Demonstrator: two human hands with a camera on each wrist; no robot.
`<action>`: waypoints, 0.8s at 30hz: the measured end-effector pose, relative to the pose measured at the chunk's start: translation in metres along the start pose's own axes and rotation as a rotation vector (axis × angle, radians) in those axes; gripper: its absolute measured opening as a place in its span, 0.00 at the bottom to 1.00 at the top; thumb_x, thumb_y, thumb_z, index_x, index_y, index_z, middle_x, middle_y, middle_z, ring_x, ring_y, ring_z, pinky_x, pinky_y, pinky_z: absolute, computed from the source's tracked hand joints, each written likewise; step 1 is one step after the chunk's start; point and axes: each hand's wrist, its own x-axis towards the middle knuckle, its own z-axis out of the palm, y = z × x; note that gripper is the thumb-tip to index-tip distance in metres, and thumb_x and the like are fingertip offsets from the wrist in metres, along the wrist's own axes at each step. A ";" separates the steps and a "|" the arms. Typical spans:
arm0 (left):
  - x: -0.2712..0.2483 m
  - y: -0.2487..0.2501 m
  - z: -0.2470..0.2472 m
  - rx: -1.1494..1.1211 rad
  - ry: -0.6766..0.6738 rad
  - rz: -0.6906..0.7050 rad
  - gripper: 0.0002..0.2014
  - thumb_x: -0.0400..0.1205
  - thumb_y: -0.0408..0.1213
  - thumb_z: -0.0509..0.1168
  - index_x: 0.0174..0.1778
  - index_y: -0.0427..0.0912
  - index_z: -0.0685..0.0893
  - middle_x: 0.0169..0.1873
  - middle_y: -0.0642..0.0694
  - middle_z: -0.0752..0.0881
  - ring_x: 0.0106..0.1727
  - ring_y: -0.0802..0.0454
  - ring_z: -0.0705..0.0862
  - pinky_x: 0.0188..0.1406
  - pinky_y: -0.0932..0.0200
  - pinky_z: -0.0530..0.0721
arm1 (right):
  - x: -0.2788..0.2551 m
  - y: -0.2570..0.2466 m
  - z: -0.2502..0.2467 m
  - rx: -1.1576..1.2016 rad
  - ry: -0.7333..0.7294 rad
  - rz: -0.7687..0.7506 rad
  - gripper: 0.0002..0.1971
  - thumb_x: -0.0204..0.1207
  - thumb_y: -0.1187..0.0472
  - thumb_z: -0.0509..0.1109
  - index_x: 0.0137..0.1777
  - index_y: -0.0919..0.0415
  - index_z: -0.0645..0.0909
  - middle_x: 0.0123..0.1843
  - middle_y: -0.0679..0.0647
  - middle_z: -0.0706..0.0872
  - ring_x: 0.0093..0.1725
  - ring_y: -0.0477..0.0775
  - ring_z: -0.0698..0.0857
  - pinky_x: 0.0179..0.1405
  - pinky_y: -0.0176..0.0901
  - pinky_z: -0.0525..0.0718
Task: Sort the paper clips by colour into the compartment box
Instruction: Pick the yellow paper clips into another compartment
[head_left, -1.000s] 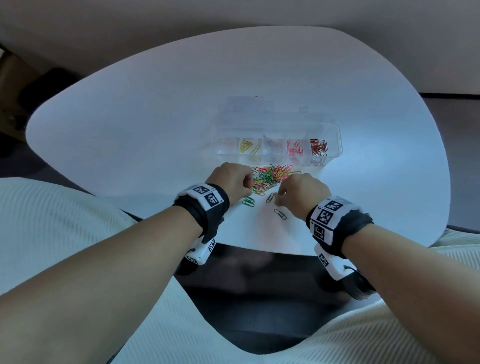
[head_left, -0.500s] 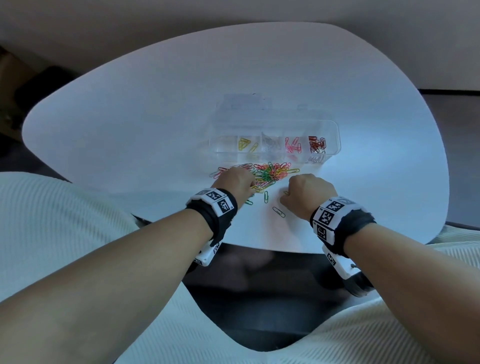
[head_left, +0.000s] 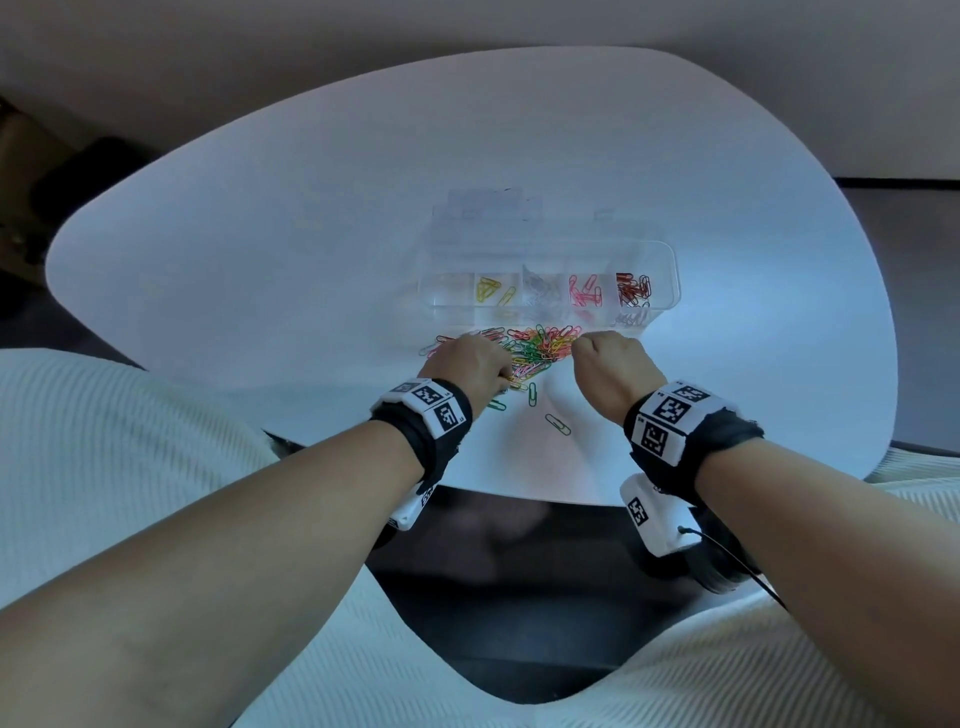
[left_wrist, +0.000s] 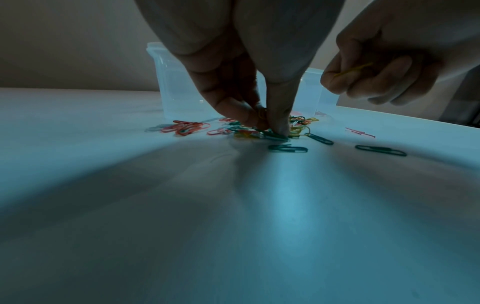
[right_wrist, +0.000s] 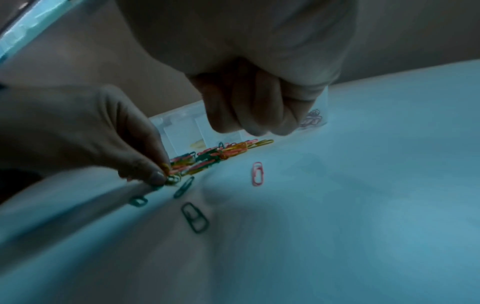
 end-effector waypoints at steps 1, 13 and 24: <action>-0.001 0.000 0.000 -0.001 0.001 -0.001 0.10 0.83 0.40 0.64 0.53 0.42 0.89 0.50 0.42 0.87 0.53 0.44 0.83 0.52 0.55 0.81 | 0.000 -0.002 -0.001 0.034 -0.015 0.007 0.14 0.78 0.64 0.50 0.30 0.63 0.65 0.34 0.61 0.75 0.39 0.61 0.72 0.34 0.46 0.66; -0.012 0.004 -0.009 -0.143 0.104 -0.039 0.08 0.81 0.38 0.67 0.51 0.46 0.91 0.47 0.44 0.91 0.48 0.46 0.87 0.49 0.59 0.83 | 0.004 -0.015 -0.002 0.344 -0.078 0.012 0.19 0.87 0.53 0.52 0.37 0.61 0.70 0.31 0.57 0.76 0.24 0.55 0.70 0.22 0.39 0.70; -0.013 -0.014 -0.044 -0.587 0.342 -0.153 0.08 0.78 0.37 0.73 0.51 0.45 0.92 0.51 0.46 0.91 0.51 0.51 0.88 0.58 0.61 0.84 | 0.028 -0.073 -0.025 0.712 -0.057 0.042 0.14 0.79 0.73 0.53 0.40 0.62 0.79 0.34 0.58 0.77 0.28 0.52 0.69 0.25 0.42 0.66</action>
